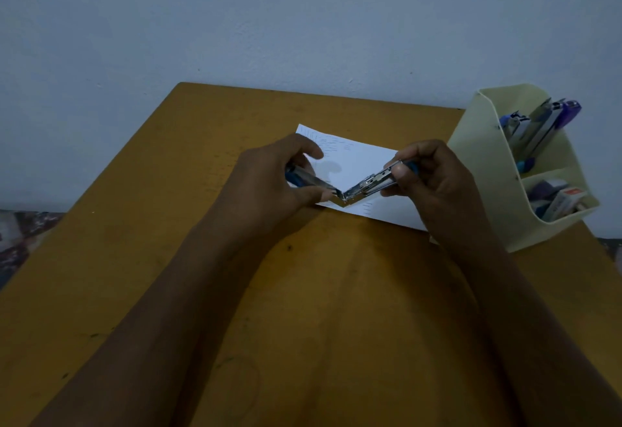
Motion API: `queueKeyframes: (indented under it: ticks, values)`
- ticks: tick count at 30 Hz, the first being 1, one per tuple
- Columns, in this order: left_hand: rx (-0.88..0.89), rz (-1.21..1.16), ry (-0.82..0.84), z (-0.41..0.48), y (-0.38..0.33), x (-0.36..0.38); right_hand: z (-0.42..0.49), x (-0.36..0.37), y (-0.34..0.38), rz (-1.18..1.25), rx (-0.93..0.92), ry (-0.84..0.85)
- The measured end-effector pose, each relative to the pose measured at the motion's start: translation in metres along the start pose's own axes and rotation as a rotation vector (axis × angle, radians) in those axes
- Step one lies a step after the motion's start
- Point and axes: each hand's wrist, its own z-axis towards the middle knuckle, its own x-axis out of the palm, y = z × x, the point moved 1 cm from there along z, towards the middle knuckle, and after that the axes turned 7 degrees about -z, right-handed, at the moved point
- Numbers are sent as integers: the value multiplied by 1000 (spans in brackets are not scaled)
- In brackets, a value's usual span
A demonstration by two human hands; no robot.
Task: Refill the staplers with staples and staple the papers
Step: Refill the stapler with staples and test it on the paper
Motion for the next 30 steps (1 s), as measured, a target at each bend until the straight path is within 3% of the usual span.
queueKeyframes:
  ticks: [7,14,19,23,26,30]
  values:
    - [-87,-367,-67,-1,-10,8,-5,12,9,122,58,38]
    - [-53,-195,125,-5,-8,27,-10,25,9,125,72,95]
    - [-68,-279,134,-4,-6,23,-8,26,11,214,103,138]
    - [-261,-439,275,-6,-10,19,-7,24,5,-18,92,165]
    - [-277,-437,277,-5,-9,16,-6,17,0,-313,57,143]
    - [-267,-361,217,1,1,10,-7,8,-11,-756,-12,353]
